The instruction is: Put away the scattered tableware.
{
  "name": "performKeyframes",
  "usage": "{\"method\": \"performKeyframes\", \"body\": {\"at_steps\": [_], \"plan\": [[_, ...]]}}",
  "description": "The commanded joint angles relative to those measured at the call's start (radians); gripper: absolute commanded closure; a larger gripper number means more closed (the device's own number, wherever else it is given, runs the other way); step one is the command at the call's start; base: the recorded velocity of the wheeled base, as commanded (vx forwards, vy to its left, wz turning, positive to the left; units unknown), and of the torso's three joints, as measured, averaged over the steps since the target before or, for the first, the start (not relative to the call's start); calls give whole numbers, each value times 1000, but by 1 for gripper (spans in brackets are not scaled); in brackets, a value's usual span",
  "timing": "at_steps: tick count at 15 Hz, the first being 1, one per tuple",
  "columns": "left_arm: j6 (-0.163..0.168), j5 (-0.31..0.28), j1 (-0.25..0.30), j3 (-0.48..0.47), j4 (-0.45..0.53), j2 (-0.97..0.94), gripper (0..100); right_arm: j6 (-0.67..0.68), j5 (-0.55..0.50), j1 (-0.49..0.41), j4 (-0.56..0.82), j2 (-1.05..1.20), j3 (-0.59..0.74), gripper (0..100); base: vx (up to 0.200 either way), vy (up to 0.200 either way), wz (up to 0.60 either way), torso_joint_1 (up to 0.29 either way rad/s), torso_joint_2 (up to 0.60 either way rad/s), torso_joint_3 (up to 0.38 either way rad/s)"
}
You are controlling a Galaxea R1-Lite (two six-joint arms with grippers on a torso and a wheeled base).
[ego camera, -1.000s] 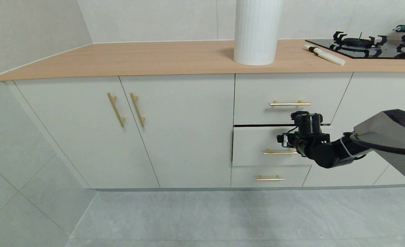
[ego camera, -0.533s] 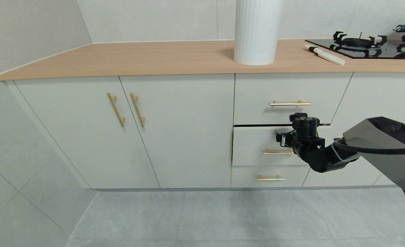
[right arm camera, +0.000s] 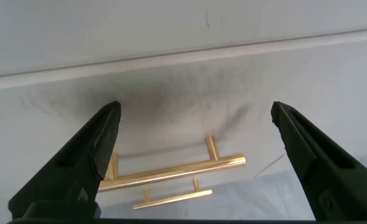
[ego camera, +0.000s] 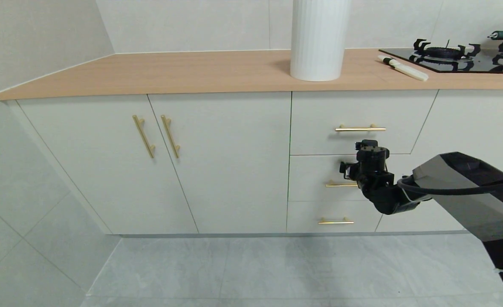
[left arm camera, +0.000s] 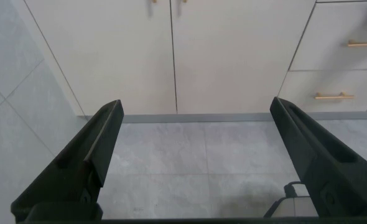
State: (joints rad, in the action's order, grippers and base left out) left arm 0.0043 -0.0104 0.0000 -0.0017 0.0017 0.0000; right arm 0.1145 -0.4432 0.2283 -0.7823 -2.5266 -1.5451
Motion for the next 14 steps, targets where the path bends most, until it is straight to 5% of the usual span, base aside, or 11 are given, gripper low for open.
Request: {"method": "performKeyframes", "body": {"at_steps": [1, 7, 10, 14], "plan": [[0, 0, 0, 0, 0, 2, 0, 1, -2, -4, -3, -21, -21, 0, 0, 0, 0, 0, 0, 0], [0, 1, 0, 0, 0, 2, 0, 2, -8, -4, -6, 32, 28, 0, 0, 0, 0, 0, 0, 0], [0, 1, 0, 0, 0, 2, 0, 7, 0, 20, -32, 299, 353, 0, 0, 0, 0, 0, 0, 0], [-1, 0, 0, 0, 0, 2, 0, -2, -25, 28, -236, 631, 692, 0, 0, 0, 0, 0, 0, 0]]}}
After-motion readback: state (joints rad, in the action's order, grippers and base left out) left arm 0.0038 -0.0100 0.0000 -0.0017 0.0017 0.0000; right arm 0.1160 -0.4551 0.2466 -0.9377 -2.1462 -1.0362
